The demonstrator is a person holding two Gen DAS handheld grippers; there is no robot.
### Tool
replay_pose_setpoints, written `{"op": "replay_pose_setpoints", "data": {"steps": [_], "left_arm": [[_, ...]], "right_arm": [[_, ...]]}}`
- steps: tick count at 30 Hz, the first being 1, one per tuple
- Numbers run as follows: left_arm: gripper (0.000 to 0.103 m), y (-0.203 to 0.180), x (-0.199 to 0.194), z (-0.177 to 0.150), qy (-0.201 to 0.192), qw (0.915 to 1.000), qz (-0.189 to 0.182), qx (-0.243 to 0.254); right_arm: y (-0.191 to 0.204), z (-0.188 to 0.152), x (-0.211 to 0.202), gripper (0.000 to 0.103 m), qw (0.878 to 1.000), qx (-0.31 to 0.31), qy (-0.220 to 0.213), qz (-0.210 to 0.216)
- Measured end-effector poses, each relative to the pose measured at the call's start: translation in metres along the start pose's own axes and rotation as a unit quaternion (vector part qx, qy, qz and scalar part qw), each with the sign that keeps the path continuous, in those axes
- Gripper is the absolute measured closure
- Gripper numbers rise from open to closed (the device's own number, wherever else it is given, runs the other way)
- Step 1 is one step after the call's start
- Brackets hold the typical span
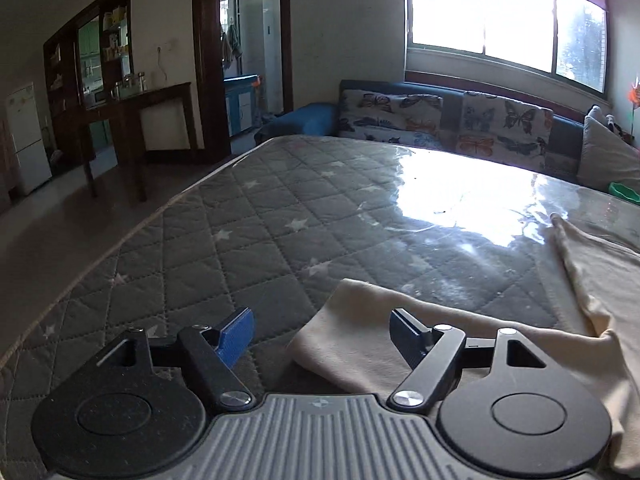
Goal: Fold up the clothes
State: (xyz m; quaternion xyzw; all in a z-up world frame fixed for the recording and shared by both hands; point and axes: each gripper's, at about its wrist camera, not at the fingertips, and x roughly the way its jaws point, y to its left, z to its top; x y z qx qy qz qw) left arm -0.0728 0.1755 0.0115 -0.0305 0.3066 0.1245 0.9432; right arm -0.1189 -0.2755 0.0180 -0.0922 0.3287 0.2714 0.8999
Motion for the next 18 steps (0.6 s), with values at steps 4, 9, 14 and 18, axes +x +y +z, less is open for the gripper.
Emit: {"op": "replay_pose_setpoints", "data": {"steps": [4,9,14,18], "left_arm": [[0.053,0.001,0.011,-0.002,0.011,0.9998,-0.015,-0.005],[0.095,-0.002,0.011,0.011,-0.007,0.9999,-0.007,0.006],[0.097,-0.012,0.017,0.026,-0.047,0.9974,0.023,0.051],[0.096,-0.015,0.032,0.022,-0.026,0.9971,0.033,0.063]], "right_arm": [[0.002,0.000,-0.001,0.025,1.000,0.000,-0.006,-0.006],[0.003,-0.001,0.001,0.025,1.000,-0.001,-0.002,-0.005],[0.006,-0.007,0.004,0.021,1.000,-0.011,0.003,0.002],[0.008,-0.004,-0.001,0.021,1.000,-0.012,-0.008,0.000]]}}
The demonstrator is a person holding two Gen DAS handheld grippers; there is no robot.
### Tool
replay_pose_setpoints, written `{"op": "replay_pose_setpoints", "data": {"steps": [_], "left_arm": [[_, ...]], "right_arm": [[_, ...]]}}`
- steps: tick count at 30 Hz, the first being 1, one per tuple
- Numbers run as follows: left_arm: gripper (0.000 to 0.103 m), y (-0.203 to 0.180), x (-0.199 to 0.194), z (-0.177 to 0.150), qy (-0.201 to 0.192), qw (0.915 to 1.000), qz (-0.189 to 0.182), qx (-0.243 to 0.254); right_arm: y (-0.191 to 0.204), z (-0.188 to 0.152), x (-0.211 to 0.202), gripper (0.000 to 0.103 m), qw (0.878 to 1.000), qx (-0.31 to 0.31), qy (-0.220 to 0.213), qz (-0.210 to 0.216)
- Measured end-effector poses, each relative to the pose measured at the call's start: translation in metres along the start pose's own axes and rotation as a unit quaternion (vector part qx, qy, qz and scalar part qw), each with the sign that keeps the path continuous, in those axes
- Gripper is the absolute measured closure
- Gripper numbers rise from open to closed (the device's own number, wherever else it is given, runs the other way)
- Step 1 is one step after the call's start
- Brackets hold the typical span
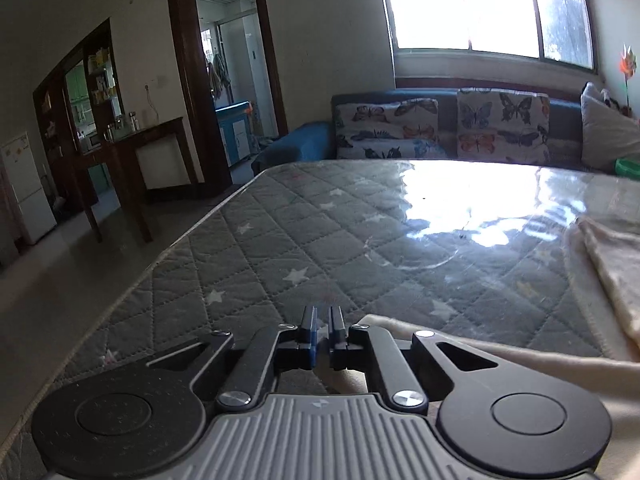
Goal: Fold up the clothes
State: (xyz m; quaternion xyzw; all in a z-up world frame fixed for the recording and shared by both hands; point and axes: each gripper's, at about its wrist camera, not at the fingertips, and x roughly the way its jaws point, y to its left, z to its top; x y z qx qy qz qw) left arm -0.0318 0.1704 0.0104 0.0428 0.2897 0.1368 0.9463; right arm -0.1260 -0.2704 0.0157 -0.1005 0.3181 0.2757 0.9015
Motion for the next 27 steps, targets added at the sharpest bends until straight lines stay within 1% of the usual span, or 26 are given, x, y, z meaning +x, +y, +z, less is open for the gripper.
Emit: {"op": "replay_pose_setpoints", "data": {"steps": [2,3,4,5,6,7,8,9,10,11,13,15,17,21,23,27], "left_arm": [[0.094,0.001,0.002,-0.005,0.011,0.9999,0.002,-0.010],[0.093,0.001,0.001,-0.007,0.013,0.9998,0.002,-0.016],[0.090,0.002,-0.001,-0.009,0.014,0.9997,0.004,-0.020],[0.080,0.002,-0.003,-0.011,0.015,0.9996,0.006,-0.023],[0.073,0.002,-0.006,-0.013,0.014,0.9995,0.007,-0.027],[0.056,0.002,-0.010,-0.014,0.012,0.9994,0.009,-0.031],[0.046,0.002,-0.015,-0.015,0.009,0.9992,0.010,-0.037],[0.044,0.002,-0.020,-0.017,0.003,0.9991,0.007,-0.042],[0.039,0.002,-0.025,-0.018,-0.002,0.9989,0.003,-0.046],[0.027,0.001,-0.030,-0.020,-0.005,0.9988,0.000,-0.049],[0.016,0.000,-0.037,-0.023,-0.015,0.9980,0.006,-0.061],[0.012,-0.002,-0.039,-0.026,-0.014,0.9974,0.013,-0.069],[0.008,-0.005,-0.040,-0.028,-0.010,0.9971,0.015,-0.075],[0.001,-0.009,-0.044,-0.030,-0.007,0.9967,0.024,-0.078],[0.000,-0.009,-0.046,-0.030,-0.008,0.9965,0.029,-0.078],[0.000,-0.007,-0.044,-0.028,0.007,0.9961,0.045,-0.076]], "right_arm": [[0.001,0.001,-0.002,0.021,1.000,0.003,-0.006,0.001],[0.002,-0.001,0.001,0.021,1.000,0.001,0.000,0.001],[0.003,-0.002,0.003,0.021,1.000,-0.001,0.004,0.001],[0.005,-0.004,0.004,0.021,1.000,-0.002,0.005,0.002],[0.006,-0.006,0.005,0.021,1.000,-0.003,0.005,0.002],[0.006,-0.006,0.004,0.021,1.000,-0.001,0.005,0.003],[0.004,-0.005,0.002,0.021,1.000,0.002,0.002,0.004],[0.003,-0.005,0.000,0.020,1.000,0.006,-0.002,0.004],[0.001,-0.004,-0.003,0.019,1.000,0.012,-0.010,0.003],[0.000,-0.003,-0.005,0.016,1.000,0.014,-0.014,0.000],[-0.003,-0.003,-0.007,0.015,1.000,0.017,-0.017,-0.010],[-0.007,-0.002,-0.007,0.014,0.999,0.023,-0.019,-0.019],[-0.011,-0.002,-0.007,0.009,0.999,0.030,-0.022,-0.028],[-0.017,0.000,-0.002,0.006,0.998,0.044,-0.025,-0.041],[-0.020,-0.001,0.004,0.006,0.997,0.055,-0.021,-0.047],[-0.020,0.000,0.014,0.005,0.997,0.058,-0.014,-0.049]]}}
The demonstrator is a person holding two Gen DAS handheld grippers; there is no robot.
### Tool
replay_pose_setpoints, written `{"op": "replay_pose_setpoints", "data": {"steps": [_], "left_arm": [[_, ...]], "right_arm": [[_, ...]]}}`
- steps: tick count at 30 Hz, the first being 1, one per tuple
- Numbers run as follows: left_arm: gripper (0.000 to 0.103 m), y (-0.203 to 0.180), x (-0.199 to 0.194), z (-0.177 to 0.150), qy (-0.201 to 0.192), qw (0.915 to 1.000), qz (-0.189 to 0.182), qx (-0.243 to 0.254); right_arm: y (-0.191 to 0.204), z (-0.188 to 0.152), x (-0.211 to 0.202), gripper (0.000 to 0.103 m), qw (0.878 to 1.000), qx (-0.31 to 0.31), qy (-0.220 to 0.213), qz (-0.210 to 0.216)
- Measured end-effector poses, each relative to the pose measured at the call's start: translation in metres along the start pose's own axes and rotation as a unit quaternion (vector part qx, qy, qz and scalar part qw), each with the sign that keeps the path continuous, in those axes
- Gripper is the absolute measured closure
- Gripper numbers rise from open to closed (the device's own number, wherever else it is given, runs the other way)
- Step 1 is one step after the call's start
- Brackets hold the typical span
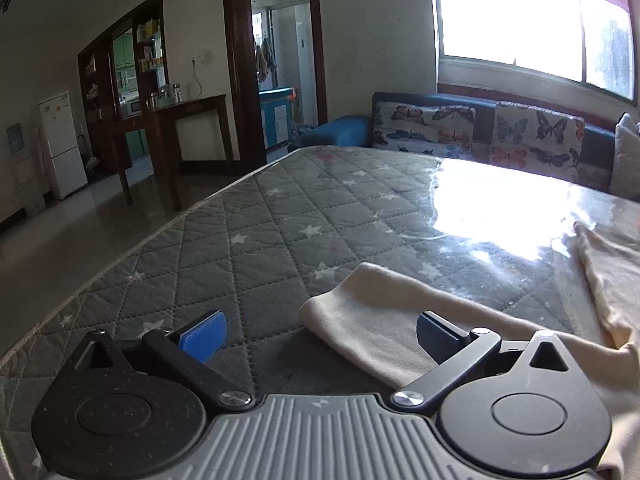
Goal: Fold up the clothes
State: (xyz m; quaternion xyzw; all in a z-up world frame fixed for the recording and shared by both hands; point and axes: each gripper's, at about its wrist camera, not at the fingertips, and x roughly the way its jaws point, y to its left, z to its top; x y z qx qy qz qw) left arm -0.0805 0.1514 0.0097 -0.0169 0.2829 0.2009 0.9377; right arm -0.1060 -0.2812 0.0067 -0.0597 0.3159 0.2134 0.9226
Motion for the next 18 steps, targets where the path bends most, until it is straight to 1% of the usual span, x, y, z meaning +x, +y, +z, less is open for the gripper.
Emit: {"op": "replay_pose_setpoints", "data": {"steps": [3,11,16,18], "left_arm": [[0.000,0.004,0.004,0.000,0.006,0.9999,0.007,-0.008],[0.000,0.011,0.016,0.000,0.036,0.9991,0.013,-0.020],[0.000,0.016,0.018,-0.003,0.046,0.9984,0.004,-0.032],[0.000,0.020,0.019,-0.004,0.052,0.9976,-0.005,-0.045]], "right_arm": [[0.001,0.000,0.005,0.000,1.000,0.003,0.005,-0.003],[0.002,-0.001,0.010,0.000,1.000,0.003,0.017,-0.010],[0.002,-0.001,0.010,0.000,1.000,0.002,0.018,-0.011],[0.002,-0.001,0.010,0.000,1.000,0.002,0.018,-0.010]]}}
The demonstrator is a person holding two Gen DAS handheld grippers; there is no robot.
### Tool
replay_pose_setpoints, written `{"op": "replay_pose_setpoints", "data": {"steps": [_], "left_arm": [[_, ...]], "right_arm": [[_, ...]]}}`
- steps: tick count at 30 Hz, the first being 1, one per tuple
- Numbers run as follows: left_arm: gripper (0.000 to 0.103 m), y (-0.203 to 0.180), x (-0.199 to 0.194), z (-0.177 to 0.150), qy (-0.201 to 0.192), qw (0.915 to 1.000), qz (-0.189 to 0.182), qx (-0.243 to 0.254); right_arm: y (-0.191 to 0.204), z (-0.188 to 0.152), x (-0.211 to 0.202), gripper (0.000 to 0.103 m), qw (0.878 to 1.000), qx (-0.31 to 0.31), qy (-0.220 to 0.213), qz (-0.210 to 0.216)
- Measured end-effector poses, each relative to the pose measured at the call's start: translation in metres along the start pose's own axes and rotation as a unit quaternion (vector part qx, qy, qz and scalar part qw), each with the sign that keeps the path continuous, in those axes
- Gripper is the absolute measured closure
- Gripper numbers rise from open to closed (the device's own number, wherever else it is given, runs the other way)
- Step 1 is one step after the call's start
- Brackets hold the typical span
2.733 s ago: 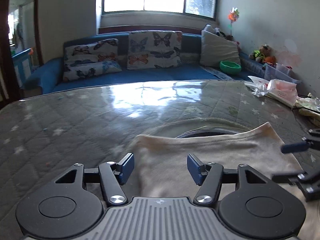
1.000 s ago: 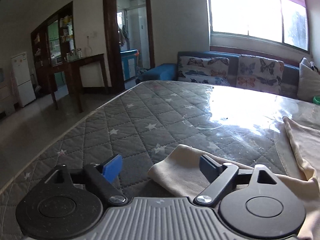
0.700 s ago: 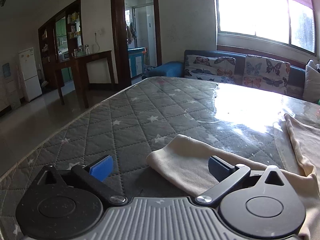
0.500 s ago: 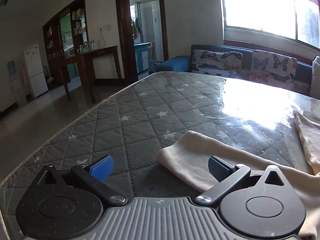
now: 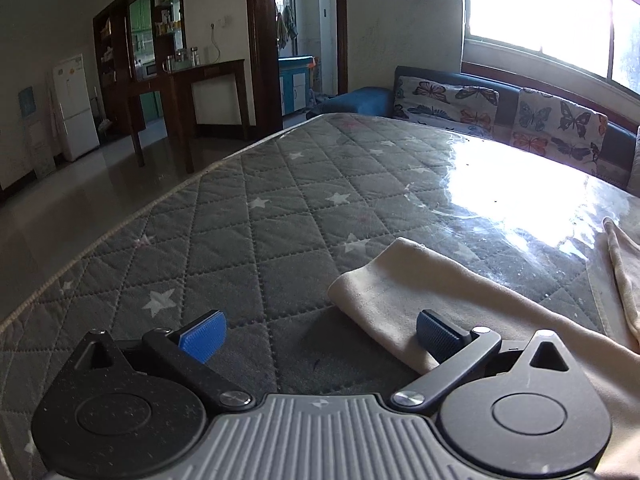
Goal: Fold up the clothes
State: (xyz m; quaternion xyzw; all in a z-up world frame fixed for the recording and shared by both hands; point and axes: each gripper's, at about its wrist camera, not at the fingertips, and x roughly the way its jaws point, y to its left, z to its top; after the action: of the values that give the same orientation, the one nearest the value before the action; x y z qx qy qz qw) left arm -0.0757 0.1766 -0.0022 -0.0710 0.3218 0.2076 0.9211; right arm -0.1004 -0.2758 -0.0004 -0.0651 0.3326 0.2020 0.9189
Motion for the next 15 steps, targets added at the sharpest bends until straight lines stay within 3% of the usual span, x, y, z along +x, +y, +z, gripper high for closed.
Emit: {"op": "replay_pose_setpoints", "data": {"steps": [15], "left_arm": [[0.000,0.0038,0.0019,0.0035,0.003,0.9999,-0.007,-0.010]], "right_arm": [[0.0009,-0.0004,0.0007,0.000,1.000,-0.001,0.001,-0.001]]}}
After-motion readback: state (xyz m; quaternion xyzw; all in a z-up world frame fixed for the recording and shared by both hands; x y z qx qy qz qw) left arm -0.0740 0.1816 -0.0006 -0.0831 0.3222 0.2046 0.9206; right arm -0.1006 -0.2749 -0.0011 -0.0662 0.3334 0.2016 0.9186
